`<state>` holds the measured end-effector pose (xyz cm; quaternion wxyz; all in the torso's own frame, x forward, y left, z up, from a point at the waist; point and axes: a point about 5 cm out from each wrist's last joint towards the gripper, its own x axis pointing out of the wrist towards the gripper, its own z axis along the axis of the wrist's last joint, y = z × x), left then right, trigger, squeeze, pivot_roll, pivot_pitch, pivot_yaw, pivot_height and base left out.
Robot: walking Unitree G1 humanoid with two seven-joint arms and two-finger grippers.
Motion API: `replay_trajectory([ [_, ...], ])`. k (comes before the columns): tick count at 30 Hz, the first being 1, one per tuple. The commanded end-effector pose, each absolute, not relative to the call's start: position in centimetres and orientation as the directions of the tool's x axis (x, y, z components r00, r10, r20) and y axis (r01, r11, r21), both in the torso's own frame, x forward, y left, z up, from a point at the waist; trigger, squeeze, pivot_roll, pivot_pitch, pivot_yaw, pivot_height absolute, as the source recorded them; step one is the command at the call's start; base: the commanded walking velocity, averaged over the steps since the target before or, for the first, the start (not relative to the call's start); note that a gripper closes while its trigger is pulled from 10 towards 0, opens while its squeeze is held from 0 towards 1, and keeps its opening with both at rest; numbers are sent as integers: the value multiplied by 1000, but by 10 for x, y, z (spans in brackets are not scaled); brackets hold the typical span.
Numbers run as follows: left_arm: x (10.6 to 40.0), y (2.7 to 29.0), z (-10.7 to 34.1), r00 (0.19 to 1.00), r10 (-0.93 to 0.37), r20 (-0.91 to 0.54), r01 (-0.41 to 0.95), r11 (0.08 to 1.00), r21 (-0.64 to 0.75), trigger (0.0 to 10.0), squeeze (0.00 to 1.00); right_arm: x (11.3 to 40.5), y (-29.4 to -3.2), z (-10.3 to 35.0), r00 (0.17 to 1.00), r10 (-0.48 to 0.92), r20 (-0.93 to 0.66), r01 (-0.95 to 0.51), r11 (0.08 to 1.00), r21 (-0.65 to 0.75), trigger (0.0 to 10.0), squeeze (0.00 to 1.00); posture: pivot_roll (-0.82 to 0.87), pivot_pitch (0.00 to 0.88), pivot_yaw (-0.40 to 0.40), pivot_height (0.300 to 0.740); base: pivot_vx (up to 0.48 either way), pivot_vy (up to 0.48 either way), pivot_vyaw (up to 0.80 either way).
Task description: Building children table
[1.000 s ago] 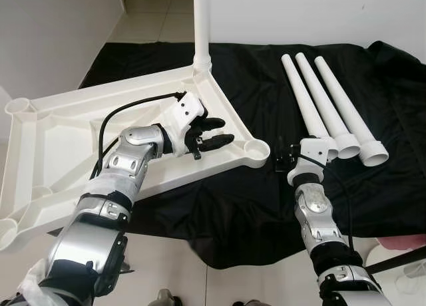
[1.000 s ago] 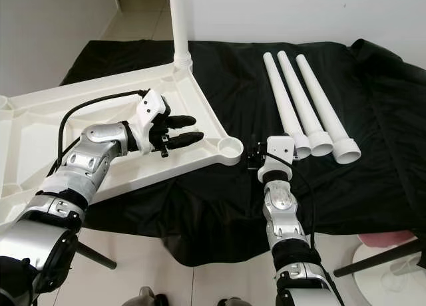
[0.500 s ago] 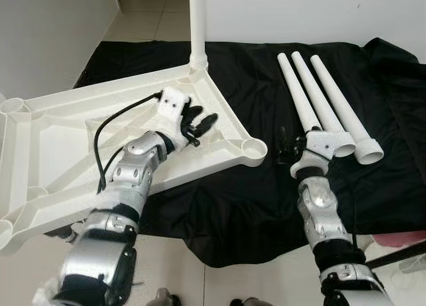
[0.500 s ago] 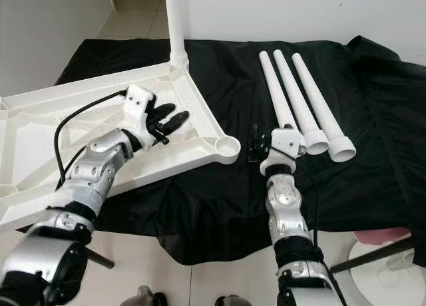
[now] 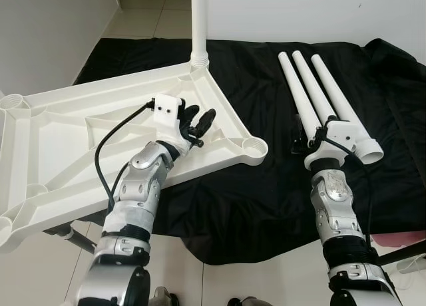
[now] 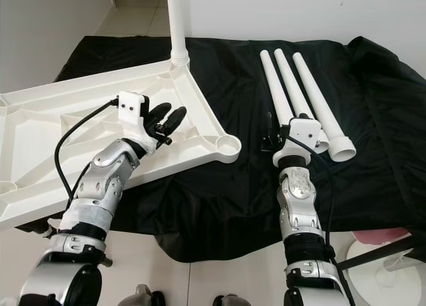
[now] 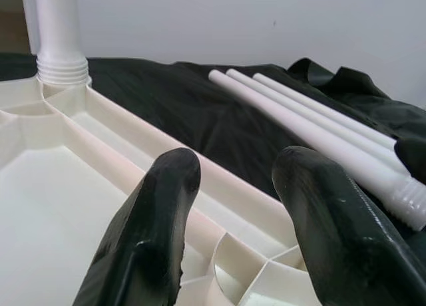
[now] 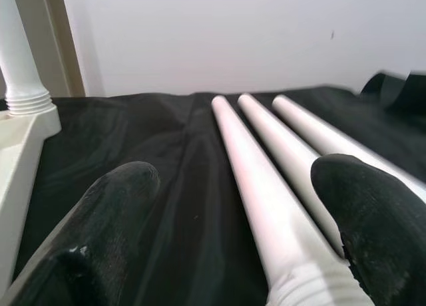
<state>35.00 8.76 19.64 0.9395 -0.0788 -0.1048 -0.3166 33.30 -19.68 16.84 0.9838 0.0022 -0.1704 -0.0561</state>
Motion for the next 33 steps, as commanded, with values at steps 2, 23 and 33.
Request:
replay_trajectory([
  [2, 351, 93, 195, 879, -418, 229, 454, 880, -135, 10000, 0, 329, -204, 160, 943, -161, 291, 145, 987, 76, 10000, 1000, -34, 63, 9, 740, 0, 0, 0],
  [23, 344, 90, 204, 867, -415, 275, 451, 889, -79, 10000, 0, 344, -224, 155, 974, -158, 164, 159, 987, 7, 10000, 0, -28, 27, -7, 740, 0, 0, 0],
  [33, 327, 67, 204, 797, -540, 271, 551, 834, 41, 10000, 0, 357, -240, 153, 985, -152, 80, 151, 988, 14, 10000, 0, -1, 19, -3, 740, 0, 0, 0],
])
